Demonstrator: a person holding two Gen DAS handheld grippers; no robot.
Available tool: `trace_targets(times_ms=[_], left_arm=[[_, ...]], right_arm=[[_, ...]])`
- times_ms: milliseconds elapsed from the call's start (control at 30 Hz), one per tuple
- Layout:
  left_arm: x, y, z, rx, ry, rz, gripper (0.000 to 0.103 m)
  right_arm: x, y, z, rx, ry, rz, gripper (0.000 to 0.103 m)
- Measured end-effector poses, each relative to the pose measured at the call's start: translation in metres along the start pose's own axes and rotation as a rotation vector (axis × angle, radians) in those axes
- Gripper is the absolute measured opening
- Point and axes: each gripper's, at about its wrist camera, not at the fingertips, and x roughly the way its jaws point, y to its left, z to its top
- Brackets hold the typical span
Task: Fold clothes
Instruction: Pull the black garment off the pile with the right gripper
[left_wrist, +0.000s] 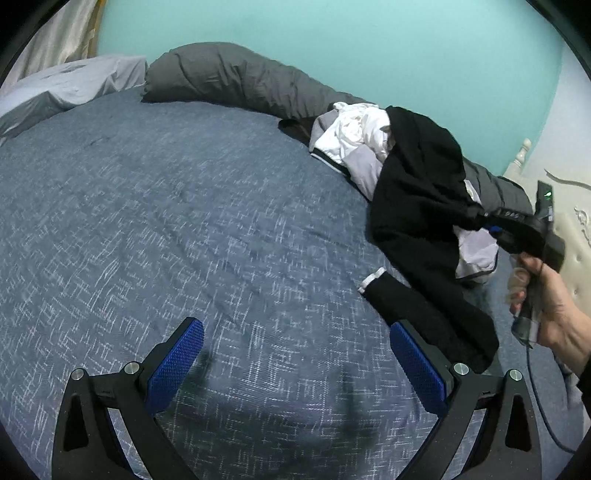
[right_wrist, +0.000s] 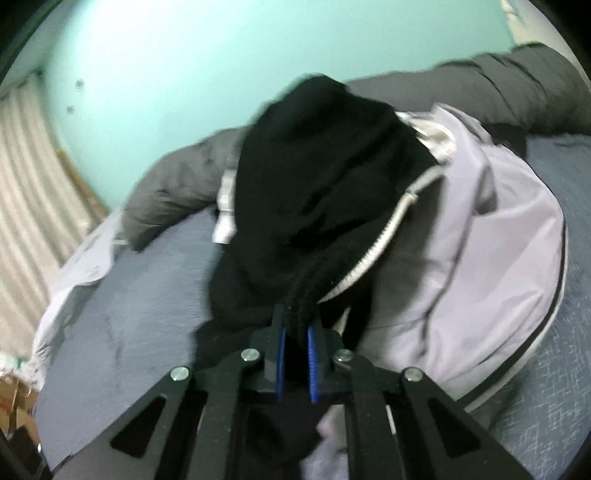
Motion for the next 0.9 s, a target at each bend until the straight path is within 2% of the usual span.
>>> trace_targets(times_ms=[167, 433, 600, 700, 900], left_arm=[[-0.014, -0.007, 0.004, 0.02, -0.025, -0.008, 0.103], [-0.056, -0.019, 0.004, 0.044, -0.074, -0.034, 0.103], [-0.081, -0.023, 0.0, 0.056, -0.079, -0.058, 0.103], [-0.09, -0.023, -0.001, 0.065, -0.082, -0.062, 0.103], [-0.093, -0.024, -0.004, 0.074, -0.064, -0.101, 0.103]], right_arm=[[-0.04, 0.053, -0.007, -0.07, -0.012, 0.126, 0.009], [-0.124, 0.126, -0.018, -0.153, -0.031, 0.253, 0.008], [-0.167, 0.172, -0.033, -0.233, -0.002, 0.332, 0.007], [-0.164, 0.187, -0.044, -0.268, 0.07, 0.3, 0.007], [-0.123, 0.166, -0.07, -0.215, 0.178, 0.096, 0.012]])
